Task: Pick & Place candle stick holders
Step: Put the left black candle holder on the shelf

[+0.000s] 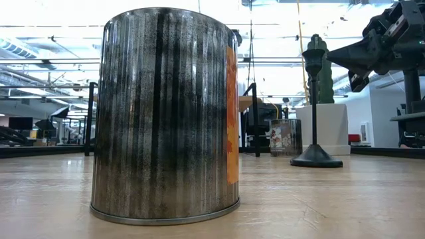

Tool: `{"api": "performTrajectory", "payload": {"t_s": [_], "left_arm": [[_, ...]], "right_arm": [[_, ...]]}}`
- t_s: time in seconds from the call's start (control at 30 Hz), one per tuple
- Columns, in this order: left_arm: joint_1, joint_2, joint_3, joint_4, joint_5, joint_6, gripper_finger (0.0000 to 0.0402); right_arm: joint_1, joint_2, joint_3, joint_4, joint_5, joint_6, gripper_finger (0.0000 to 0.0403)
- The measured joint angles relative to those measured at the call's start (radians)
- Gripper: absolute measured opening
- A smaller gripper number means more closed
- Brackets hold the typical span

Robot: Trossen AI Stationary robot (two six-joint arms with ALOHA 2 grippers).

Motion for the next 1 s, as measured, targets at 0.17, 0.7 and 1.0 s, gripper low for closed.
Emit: {"api": "performTrajectory", "payload": {"t_s": [0.17, 0.7, 1.0], "left_arm": [[0.000, 0.035, 0.000, 0.000, -0.001, 0.011, 0.0149], [-0.001, 0.046, -0.113, 0.001, 0.057, -0.081, 0.0119], [-0.001, 0.046, -0.113, 0.076, 0.053, -0.080, 0.0120]], "right_arm": [[0.000, 0.000, 0.000, 0.000, 0.000, 0.000, 0.0000], [0.000, 0.000, 0.000, 0.000, 0.000, 0.000, 0.0000], [0.000, 0.000, 0.000, 0.000, 0.000, 0.000, 0.0000]]}}
